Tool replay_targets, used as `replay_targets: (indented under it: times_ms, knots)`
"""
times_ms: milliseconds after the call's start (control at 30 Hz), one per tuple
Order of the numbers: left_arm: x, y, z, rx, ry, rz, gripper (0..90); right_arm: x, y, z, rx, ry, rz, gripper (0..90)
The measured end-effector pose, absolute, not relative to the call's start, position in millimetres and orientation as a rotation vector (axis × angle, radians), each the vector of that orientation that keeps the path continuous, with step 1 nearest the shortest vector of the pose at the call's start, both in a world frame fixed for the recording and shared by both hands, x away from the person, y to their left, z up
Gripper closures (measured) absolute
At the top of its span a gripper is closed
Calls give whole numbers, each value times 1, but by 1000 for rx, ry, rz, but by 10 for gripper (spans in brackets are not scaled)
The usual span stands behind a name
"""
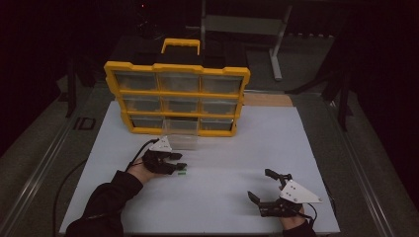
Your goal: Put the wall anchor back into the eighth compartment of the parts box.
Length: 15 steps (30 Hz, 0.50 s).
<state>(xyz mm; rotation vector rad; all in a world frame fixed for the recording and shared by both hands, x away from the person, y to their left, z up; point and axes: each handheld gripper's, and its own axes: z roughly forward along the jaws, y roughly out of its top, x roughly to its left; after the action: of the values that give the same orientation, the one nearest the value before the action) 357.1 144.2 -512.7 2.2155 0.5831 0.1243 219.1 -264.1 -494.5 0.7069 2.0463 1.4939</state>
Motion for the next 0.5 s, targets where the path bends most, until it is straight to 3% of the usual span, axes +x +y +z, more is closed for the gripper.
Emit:
replay_targets:
  times_ms: [500]
  knots:
    - [364, 131, -522, 2302, 544, 132, 737, 220, -265, -495, 716, 2049, 1483, 87]
